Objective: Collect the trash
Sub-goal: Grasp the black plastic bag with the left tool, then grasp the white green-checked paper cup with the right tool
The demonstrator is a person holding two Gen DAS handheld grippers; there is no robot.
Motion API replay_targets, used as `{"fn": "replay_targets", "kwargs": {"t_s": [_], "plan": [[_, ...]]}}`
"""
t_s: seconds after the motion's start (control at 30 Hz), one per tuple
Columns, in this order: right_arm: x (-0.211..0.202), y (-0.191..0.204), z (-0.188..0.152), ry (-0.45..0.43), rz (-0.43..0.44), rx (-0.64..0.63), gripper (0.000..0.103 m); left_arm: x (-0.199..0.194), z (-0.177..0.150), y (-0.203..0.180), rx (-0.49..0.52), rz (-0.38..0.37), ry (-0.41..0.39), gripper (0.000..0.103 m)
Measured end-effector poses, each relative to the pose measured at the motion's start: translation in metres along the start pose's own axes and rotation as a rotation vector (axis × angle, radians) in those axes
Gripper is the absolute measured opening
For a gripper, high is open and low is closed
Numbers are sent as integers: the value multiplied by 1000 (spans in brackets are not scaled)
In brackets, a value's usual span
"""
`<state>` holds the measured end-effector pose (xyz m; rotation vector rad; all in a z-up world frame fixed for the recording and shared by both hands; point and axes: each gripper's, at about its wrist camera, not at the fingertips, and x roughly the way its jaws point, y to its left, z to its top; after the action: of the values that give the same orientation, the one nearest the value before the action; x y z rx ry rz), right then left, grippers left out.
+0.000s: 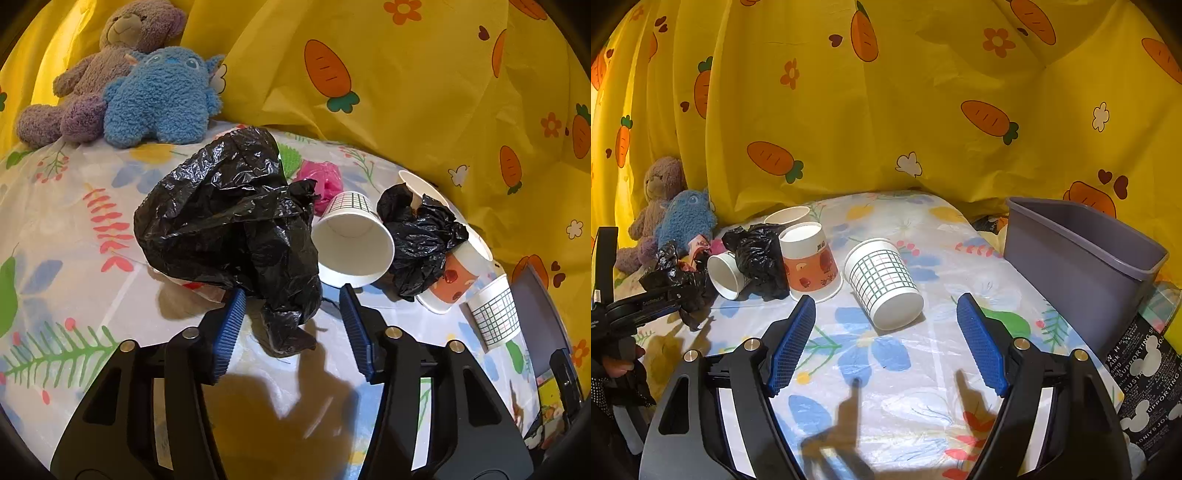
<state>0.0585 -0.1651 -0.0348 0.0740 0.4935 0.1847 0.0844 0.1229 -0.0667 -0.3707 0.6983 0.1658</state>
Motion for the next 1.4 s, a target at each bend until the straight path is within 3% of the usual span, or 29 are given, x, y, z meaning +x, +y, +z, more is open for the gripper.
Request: {"fn": "replay_targets", "kwargs": {"t_s": [0.07, 0.2, 0.67, 1.0, 1.4], "plan": [[3, -1, 0, 4, 2, 0, 77, 4, -1, 0, -5, -20, 12, 25], [7, -2, -2, 11, 8, -1, 77, 5, -4, 3, -17, -35, 15, 19], [43, -8, 9, 92, 25, 16, 77, -85, 2, -33, 64, -265, -149, 18], [83, 3, 20, 185, 20, -38, 74, -79, 1, -48, 109, -233, -147, 18], [108, -3, 19, 286, 63, -1, 55, -67, -17, -91, 231, -236, -125, 18]]}}
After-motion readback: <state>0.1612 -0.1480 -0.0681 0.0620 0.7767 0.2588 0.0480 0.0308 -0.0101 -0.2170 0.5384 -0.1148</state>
